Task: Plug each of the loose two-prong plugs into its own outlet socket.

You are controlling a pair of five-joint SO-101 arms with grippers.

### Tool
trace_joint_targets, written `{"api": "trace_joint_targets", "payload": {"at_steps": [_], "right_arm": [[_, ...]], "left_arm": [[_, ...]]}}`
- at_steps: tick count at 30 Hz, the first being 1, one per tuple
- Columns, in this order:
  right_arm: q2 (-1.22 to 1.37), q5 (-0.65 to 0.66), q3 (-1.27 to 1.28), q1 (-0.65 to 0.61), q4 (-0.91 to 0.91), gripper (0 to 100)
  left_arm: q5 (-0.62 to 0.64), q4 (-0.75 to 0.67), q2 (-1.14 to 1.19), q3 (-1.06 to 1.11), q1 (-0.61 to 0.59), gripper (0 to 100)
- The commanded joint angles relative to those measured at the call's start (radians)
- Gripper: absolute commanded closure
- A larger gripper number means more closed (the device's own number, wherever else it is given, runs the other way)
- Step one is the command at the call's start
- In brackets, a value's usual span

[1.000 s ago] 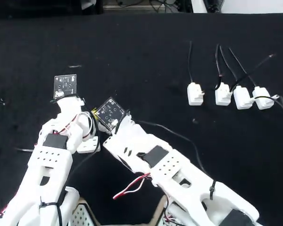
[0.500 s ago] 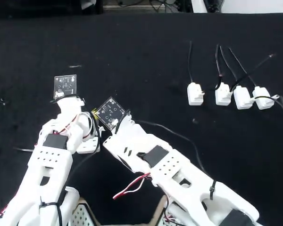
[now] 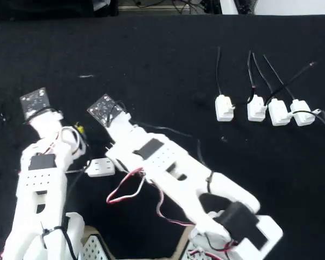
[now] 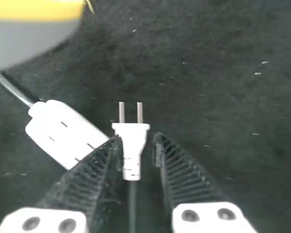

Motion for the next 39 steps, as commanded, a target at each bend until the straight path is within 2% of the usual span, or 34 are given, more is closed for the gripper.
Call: {"api": "trace_joint_targets", "payload": {"at_steps": [1, 8, 13, 26, 28, 34, 39], "right_arm": [[0.061, -0.008, -0.088, -0.046, 0.014, 90.2], [0.127, -0.008, -0.13, -0.017, 0.068, 89.6], [0.214, 0.002, -0.213, -0.017, 0.127, 81.4], [0.331, 0.002, -0.291, -0.018, 0.141, 82.2], [0.337, 0.002, -0.306, -0.018, 0.175, 83.9], [0.341, 0.003, -0.318, 0.021, 0.212, 98.9], [0.335, 0.002, -0.321, 0.064, 0.212, 98.8]], "left_arm": [[0.06, 0.005, -0.014, -0.041, -0.058, 84], [0.072, 0.008, -0.014, -0.044, -0.071, 84], [0.072, 0.008, -0.015, -0.044, -0.067, 84], [0.072, 0.009, -0.015, -0.045, -0.071, 84], [0.072, 0.009, -0.015, -0.045, -0.071, 84], [0.072, 0.009, -0.015, -0.045, -0.073, 84], [0.072, 0.009, -0.015, -0.045, -0.073, 84]]}}
